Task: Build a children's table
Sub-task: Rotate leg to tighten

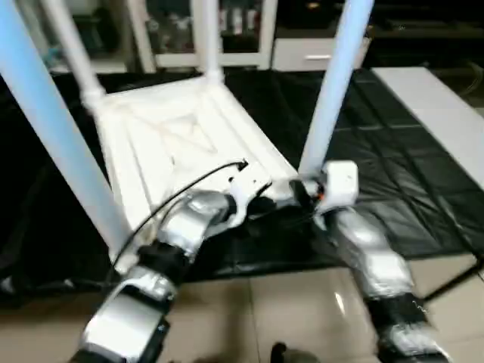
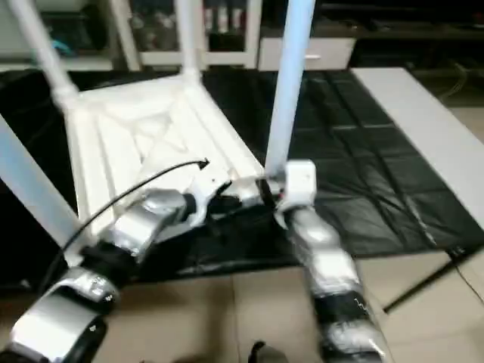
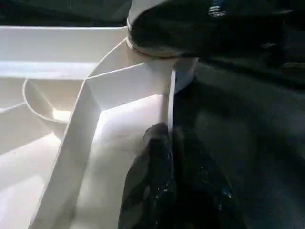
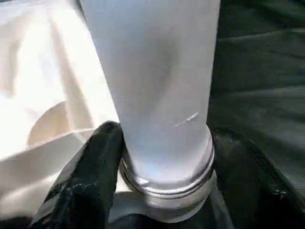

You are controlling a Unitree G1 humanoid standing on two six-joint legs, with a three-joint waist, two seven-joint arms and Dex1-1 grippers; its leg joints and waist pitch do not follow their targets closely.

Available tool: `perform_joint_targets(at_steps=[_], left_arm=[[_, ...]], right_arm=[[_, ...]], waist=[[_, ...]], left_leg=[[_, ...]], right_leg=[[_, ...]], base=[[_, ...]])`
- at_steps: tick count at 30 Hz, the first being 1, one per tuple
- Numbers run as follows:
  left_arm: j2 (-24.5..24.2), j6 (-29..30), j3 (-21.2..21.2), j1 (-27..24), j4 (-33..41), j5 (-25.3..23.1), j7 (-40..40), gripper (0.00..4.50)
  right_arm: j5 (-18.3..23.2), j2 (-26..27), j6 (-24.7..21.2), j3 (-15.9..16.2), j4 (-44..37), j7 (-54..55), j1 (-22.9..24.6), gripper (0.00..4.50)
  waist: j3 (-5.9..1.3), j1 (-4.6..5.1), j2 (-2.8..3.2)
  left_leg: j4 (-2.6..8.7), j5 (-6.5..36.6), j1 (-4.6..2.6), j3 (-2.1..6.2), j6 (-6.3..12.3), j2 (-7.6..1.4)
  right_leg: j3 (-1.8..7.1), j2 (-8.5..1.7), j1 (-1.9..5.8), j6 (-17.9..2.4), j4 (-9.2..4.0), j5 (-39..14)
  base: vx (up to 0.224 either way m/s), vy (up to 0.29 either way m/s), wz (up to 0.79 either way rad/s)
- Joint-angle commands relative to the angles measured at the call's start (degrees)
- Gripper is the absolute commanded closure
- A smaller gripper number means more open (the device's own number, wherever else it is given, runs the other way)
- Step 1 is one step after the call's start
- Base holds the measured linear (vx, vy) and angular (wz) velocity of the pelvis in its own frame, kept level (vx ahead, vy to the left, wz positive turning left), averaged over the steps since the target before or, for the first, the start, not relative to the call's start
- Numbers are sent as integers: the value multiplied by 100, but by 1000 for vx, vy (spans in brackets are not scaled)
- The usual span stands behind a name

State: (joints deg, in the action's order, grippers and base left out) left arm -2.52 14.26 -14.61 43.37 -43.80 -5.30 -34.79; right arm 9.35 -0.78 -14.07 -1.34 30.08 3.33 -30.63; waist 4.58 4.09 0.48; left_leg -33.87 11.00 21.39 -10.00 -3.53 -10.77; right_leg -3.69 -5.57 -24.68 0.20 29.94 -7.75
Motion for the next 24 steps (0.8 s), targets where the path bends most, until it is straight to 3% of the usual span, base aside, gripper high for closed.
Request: perform_joint_targets(at_steps=[1, 2, 3, 4, 9, 10, 12, 17, 18, 19, 21, 22, 24], left_arm=[[57, -40, 111, -15, -237, -65, 460, 450], [62, -47, 115, -9, -242, -76, 498, 450], [62, -44, 114, -7, -242, -85, 501, 450], [67, -42, 116, -5, -251, -110, 536, 450], [38, -73, 100, -3, -297, -142, 580, 450], [32, -109, 94, 7, -342, -142, 582, 450], [28, -160, 86, 22, -399, -145, 584, 450], [27, -236, 63, 31, -439, -166, 536, 450], [24, -273, 55, 28, -438, -174, 515, 450], [5, -484, 12, 30, -448, -188, 403, 450], [-1, -763, -43, 32, -470, -187, 251, 450], [4, -934, -69, 32, -489, -183, 180, 450], [25, -1166, -84, 32, -508, -162, 101, 450]], right_arm=[[-280, 106, -9, -144, 724, 812, -44, 194], [-195, 209, 50, -255, 885, 1006, -151, 194], [-147, 262, 78, -316, 964, 1104, -207, 194], [-122, 320, 268, -381, 1105, 1165, -310, 194], [7, 414, 724, -486, 1297, 884, -509, 194], [-22, 386, 776, -402, 1226, 625, -493, 194], [-62, 338, 858, -311, 1106, 429, -423, 138], [-200, 122, 812, -111, 539, 236, -87, 91], [-225, 53, 798, -53, 360, 127, 21, 83], [-287, -243, 467, 103, -470, -121, 498, 83], [-378, -569, 116, 173, -1373, -325, 1069, 83], [-374, -670, 7, 151, -1703, -397, 1299, 83], [-314, -792, -165, 80, -2190, -466, 1656, 83]], waist=[[-308, 52, 14], [-296, 86, 8], [-295, 103, 6], [-298, 104, -19], [-295, 89, 11], [-302, 95, 31], [-305, 89, 21], [-304, 21, -10], [-295, 23, -12], [-289, 9, -28], [-295, -45, -32], [-285, -84, -43], [-276, -79, -70]], left_leg=[[524, 2685, -47, 124, 126, -95], [524, 2772, -42, 120, 149, -82], [503, 2855, -95, 104, 161, -71], [492, 2846, -103, 97, 182, -65], [517, 2701, -74, 84, 219, -87], [528, 2702, -64, 83, 215, -97], [523, 2685, -69, 64, 237, -90], [525, 2485, -62, 39, 297, -98], [529, 2484, -48, 44, 312, -95], [530, 2454, -49, 42, 322, -92], [539, 2252, -36, 40, 345, -101], [541, 2268, -71, 17, 391, -117], [557, 2262, 10, 38, 403, -89]], right_leg=[[-18, -163, 277, -662, -399, -3015], [-49, -156, 286, -660, -418, -3006], [-49, -162, 237, -669, -441, -3074], [-49, -175, 235, -665, -439, -3137], [0, -171, 247, -791, -385, -2779], [12, -167, 260, -900, -349, -2564], [28, -167, 260, -972, -342, -2454], [60, -172, 272, -1000, -336, -2423], [53, -171, 278, -984, -342, -2502], [54, -157, 278, -933, -357, -2544], [83, -145, 303, -851, -346, -2412], [117, -147, 255, -860, -349, -2414], [95, -154, 316, -736, -358, -2748]], base=[[0, 0, 0], [0, 0, 0], [0, 0, 0], [0, 0, 0], [0, 0, 0], [0, 0, 0], [0, 0, 0], [0, 0, 0], [0, 0, 0], [0, 0, 0], [0, 0, 0], [0, 0, 0], [0, 0, 0]])
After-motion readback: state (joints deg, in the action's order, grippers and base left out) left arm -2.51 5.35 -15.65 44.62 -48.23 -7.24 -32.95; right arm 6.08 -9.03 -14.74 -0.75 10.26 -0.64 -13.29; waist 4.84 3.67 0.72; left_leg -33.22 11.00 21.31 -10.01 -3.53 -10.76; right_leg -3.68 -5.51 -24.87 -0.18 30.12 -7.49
